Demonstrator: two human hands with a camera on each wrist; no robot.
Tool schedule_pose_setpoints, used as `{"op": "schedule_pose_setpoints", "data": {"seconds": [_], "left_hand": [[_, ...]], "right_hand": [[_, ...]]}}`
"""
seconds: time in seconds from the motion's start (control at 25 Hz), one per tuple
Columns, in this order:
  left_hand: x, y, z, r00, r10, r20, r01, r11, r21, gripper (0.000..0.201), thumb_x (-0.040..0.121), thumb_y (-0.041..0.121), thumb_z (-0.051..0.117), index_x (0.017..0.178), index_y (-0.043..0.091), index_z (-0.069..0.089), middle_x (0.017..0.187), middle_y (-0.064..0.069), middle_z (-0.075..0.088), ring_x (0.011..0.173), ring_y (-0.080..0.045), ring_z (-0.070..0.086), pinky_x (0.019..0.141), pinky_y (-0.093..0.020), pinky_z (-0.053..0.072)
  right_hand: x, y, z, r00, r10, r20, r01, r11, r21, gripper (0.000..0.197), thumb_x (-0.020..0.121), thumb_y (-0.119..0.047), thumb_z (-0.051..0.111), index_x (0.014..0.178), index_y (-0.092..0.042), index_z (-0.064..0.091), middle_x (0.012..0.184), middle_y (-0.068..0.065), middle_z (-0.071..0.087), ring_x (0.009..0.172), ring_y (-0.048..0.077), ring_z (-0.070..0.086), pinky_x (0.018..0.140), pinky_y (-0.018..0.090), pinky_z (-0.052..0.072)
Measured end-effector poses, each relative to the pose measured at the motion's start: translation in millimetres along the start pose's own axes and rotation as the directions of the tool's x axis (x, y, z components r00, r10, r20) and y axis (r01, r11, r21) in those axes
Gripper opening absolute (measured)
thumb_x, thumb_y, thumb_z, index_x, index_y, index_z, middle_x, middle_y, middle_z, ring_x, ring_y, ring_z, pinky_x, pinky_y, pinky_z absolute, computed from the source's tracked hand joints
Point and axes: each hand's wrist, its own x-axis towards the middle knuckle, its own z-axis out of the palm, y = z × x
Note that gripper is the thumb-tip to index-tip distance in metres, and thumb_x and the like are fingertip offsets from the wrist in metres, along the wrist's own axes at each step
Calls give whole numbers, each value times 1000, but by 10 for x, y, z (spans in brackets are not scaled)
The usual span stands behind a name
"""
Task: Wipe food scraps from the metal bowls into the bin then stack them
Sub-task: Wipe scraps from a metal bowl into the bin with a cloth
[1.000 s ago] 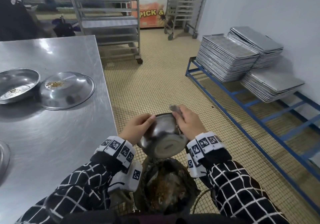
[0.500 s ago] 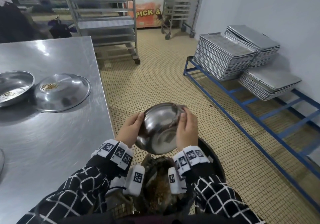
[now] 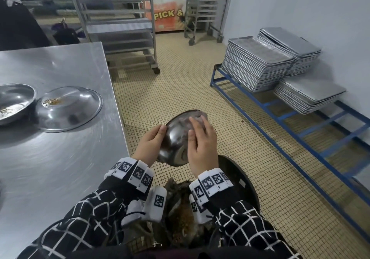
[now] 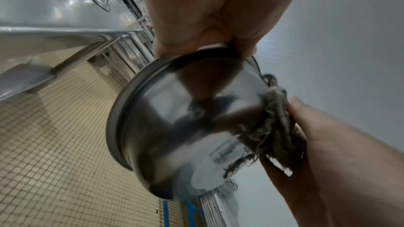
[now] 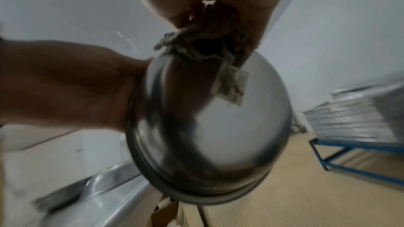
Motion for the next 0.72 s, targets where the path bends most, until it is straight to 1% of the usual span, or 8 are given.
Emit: {"op": "schedule_pose_setpoints", "data": {"seconds": [0.08,0.12,0.24,0.32,0.44,0.56,0.64,0.72], "left_hand": [[-2,-7,-64,1000,21,13,-21,999,34,27,99,38,42,96,25,65,94,-1,68,91,-21,64,71,-23,51],[5,-20,-104,999,39,10,-40,998,42,28,98,40,43,93,24,67,92,-2,68,92,-24,63,78,-30,51],[25,-61,-208,996,88,23,-89,995,53,46,90,57,48,86,17,70,86,-13,68,88,-35,63,93,-51,48],[6,-85,-254,992,126,25,-128,989,75,70,80,73,48,81,6,69,82,-22,66,82,-41,62,92,-56,47],[-78,-138,-357,966,257,41,-259,941,218,58,82,70,47,70,18,70,79,-7,64,85,-32,59,91,-55,45],[-184,-193,-510,941,338,19,-326,891,317,30,83,53,50,70,31,66,101,11,56,107,-18,48,98,-42,40],[-240,-219,-613,936,345,-66,-303,886,350,7,82,35,54,84,30,59,125,7,44,122,-11,37,106,-36,32],[-319,-242,-761,940,293,-176,-220,913,344,37,83,8,54,112,30,47,141,0,28,132,-9,24,113,-34,19]], "right_hand": [[59,65,-94,958,280,58,-286,943,168,45,99,-45,25,132,-25,47,138,2,43,128,22,41,95,30,41],[91,115,-156,890,434,143,-456,838,298,46,99,-48,22,122,-23,53,125,3,52,121,23,48,92,30,44],[190,358,-191,579,617,532,-774,213,596,64,91,-65,21,103,-15,60,106,15,65,107,33,58,96,46,47],[215,387,-181,486,581,653,-805,6,593,74,88,-68,31,115,-5,58,115,24,62,110,39,57,99,54,43],[236,203,-240,474,521,710,-822,-28,569,47,90,-38,52,120,-1,54,120,22,59,110,37,57,95,53,46],[257,-15,-258,486,490,723,-842,43,537,24,87,-5,49,110,0,55,111,23,59,102,36,59,87,52,52],[277,-142,-164,492,491,719,-862,160,480,32,82,6,49,113,-2,53,113,22,57,98,36,61,80,47,56],[264,-343,15,518,492,700,-856,294,426,40,80,11,49,116,-7,51,113,18,56,95,32,62,76,43,58]]}}
